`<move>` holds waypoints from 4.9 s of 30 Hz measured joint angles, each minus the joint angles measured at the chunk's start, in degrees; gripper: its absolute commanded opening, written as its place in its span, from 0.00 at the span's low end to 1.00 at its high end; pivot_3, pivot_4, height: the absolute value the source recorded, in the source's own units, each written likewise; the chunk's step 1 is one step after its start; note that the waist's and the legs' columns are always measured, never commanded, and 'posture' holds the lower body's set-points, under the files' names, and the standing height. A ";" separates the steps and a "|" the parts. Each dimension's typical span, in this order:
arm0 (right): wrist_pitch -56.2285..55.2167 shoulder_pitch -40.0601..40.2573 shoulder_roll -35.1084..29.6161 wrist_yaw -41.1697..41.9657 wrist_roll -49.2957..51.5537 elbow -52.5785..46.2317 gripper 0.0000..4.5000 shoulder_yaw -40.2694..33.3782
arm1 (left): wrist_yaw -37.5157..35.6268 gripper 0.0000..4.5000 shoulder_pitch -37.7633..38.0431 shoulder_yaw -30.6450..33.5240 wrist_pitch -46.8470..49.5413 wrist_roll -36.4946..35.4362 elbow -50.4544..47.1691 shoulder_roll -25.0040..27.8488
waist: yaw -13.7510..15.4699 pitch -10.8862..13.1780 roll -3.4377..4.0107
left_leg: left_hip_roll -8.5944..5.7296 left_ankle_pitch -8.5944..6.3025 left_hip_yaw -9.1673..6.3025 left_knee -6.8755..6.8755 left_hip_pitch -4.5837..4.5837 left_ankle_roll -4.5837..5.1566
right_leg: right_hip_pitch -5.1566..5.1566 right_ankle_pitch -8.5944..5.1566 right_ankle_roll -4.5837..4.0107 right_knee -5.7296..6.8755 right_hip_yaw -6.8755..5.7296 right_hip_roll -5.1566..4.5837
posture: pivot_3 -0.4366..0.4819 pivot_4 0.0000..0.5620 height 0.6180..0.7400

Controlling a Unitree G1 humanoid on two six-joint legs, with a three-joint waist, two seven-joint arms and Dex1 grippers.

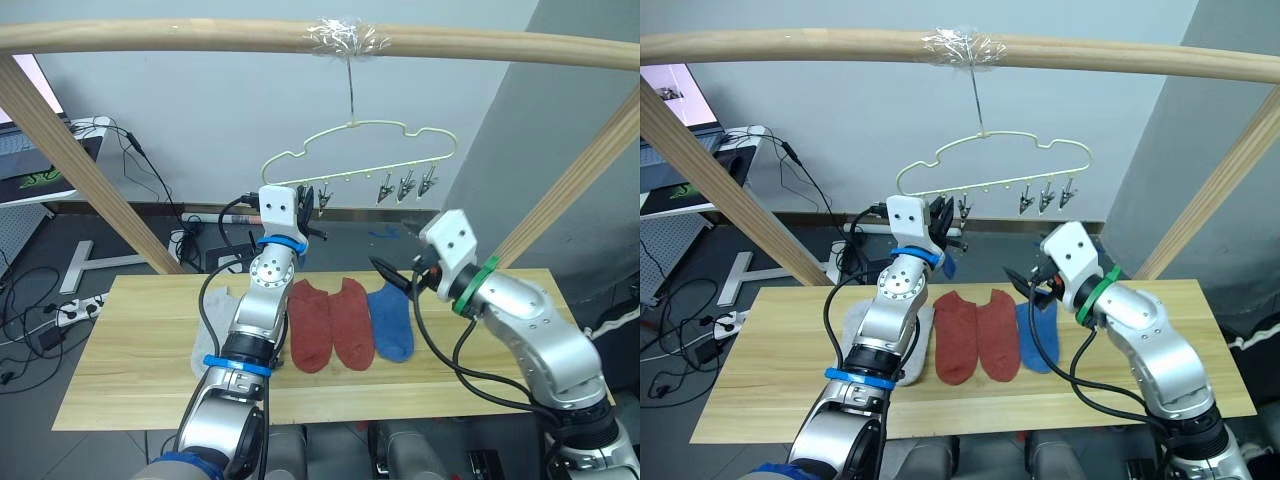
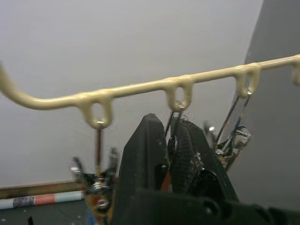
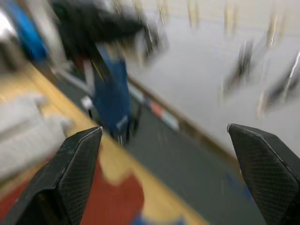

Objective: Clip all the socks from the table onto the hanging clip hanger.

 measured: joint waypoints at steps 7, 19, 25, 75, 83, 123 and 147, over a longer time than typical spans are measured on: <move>-4.81 -0.11 7.00 -3.55 -5.73 24.31 1.00 2.80 | -3.54 0.03 1.24 0.92 2.74 -1.91 -2.67 2.28 | -0.28 0.00 0.02 | 0.02 0.01 0.03 0.02 0.11 0.01 | 0.01 0.00 -0.01 0.19 0.03 0.02 | 0.61 0.35 1.00; -14.31 -7.93 14.44 -5.04 -9.97 49.97 0.71 2.21 | -3.73 0.03 3.57 1.32 4.98 -2.09 -6.48 2.89 | -0.09 -0.01 0.03 | -0.01 0.07 0.04 0.06 0.44 0.10 | 0.07 -0.16 0.23 0.69 0.07 0.04 | 0.66 0.35 1.00; -18.17 -3.94 10.93 -1.51 -14.81 46.22 0.24 7.62 | -4.30 0.03 4.11 1.43 5.38 -2.25 -7.29 3.25 | -0.04 -0.08 0.05 | -0.01 0.08 0.04 0.05 0.48 0.11 | 0.09 -0.18 0.26 0.73 0.07 0.04 | 0.67 0.33 1.00; -42.39 -14.57 2.63 8.65 -46.30 26.77 0.00 19.12 | -2.99 0.03 -4.91 25.94 63.93 -52.88 -12.35 1.06 | -1.12 -0.14 0.07 | -0.08 0.25 -0.07 0.15 0.40 -0.12 | 0.08 -0.20 0.30 0.70 0.06 -0.04 | 0.64 0.36 1.00; -42.20 -14.69 3.22 8.62 -47.10 25.75 0.00 18.61 | -3.10 0.03 -4.72 25.42 64.00 -53.33 -12.40 1.26 | -1.11 -0.14 0.06 | -0.08 0.27 -0.07 0.07 0.40 -0.15 | 0.08 -0.20 0.30 0.65 0.06 -0.04 | 0.64 0.35 1.00; -27.77 -13.63 19.56 14.15 -27.55 26.85 0.47 12.02 | -14.18 1.00 7.06 22.94 75.75 -64.91 -30.98 23.38 | -0.11 0.03 -0.03 | 0.01 0.32 -0.24 -0.18 0.09 -0.35 | -0.19 -0.22 0.24 0.45 -0.15 -0.05 | 0.71 0.33 1.00; -1.61 0.41 9.81 13.15 -6.46 -6.20 1.00 -7.15 | -12.31 0.58 12.37 -9.06 12.46 -12.25 -23.39 5.14 | 1.02 0.32 0.38 | -0.03 0.29 -0.05 -0.24 -0.11 -0.33 | -0.38 -0.33 0.08 0.32 0.01 -0.02 | 0.61 0.36 1.00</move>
